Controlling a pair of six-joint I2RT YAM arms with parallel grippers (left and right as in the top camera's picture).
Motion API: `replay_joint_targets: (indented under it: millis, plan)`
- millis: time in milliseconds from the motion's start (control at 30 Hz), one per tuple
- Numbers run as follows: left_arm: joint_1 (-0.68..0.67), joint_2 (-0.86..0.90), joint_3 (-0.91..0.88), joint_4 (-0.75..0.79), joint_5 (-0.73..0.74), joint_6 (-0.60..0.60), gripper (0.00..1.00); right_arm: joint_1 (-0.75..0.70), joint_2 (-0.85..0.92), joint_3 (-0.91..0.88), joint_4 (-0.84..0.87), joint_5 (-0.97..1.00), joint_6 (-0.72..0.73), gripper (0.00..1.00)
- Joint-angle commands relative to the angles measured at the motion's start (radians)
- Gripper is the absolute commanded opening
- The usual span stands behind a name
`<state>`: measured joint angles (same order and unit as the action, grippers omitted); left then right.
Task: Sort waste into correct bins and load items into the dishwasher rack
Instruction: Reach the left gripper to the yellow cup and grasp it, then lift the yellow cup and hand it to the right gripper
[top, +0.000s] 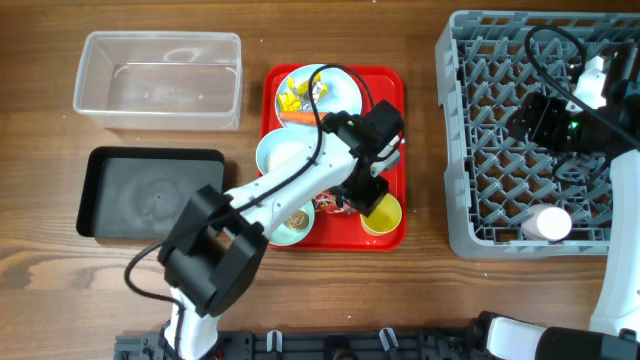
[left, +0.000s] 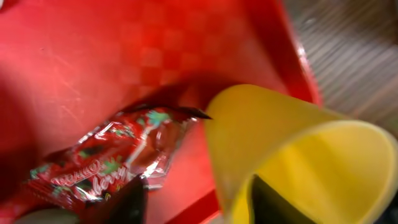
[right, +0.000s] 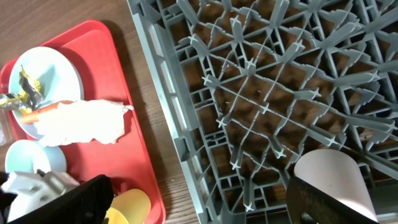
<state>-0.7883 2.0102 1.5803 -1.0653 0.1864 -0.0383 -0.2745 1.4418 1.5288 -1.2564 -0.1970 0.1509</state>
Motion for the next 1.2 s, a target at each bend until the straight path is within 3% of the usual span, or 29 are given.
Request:
replay_joint_targets:
  millis: [0,33,300,400,533,633,733,833,967,1167]
  plan:
    - [0.001,0.051,0.001,0.007,-0.035,-0.030,0.09,0.003,0.006,0.010,-0.001,0.026,-0.021,0.91]
    - [0.001,0.053,0.001,0.011,-0.035,-0.031,0.04,0.003,0.006,0.010,-0.001,0.034,-0.021,0.91]
    - [0.066,-0.055,0.116,-0.040,-0.007,-0.113,0.04,0.003,0.006,0.010,0.000,0.010,-0.021,0.91]
    - [0.232,-0.167,0.193,-0.018,0.233,-0.116,0.04,0.003,0.006,0.008,0.034,-0.227,-0.094,0.91]
    - [0.487,-0.181,0.193,0.077,0.854,-0.082,0.04,0.003,0.006,-0.056,0.158,-0.785,-0.304,0.94]
    - [0.544,-0.181,0.193,0.124,1.011,-0.074,0.04,0.005,0.007,-0.128,0.296,-1.146,-0.369,0.98]
    - [0.555,-0.181,0.193,0.144,1.098,-0.074,0.04,0.057,0.009,-0.181,0.433,-1.265,-0.368,1.00]
    - [0.543,-0.181,0.193,0.180,1.130,-0.074,0.04,0.156,0.012,-0.196,0.566,-1.289,-0.309,1.00]
    - [0.538,-0.181,0.193,0.180,1.130,-0.074,0.04,0.294,0.047,-0.196,0.861,-1.238,-0.065,1.00]
    - [0.534,-0.181,0.193,0.180,1.130,-0.074,0.04,0.413,0.156,-0.196,1.067,-1.156,0.111,0.99]
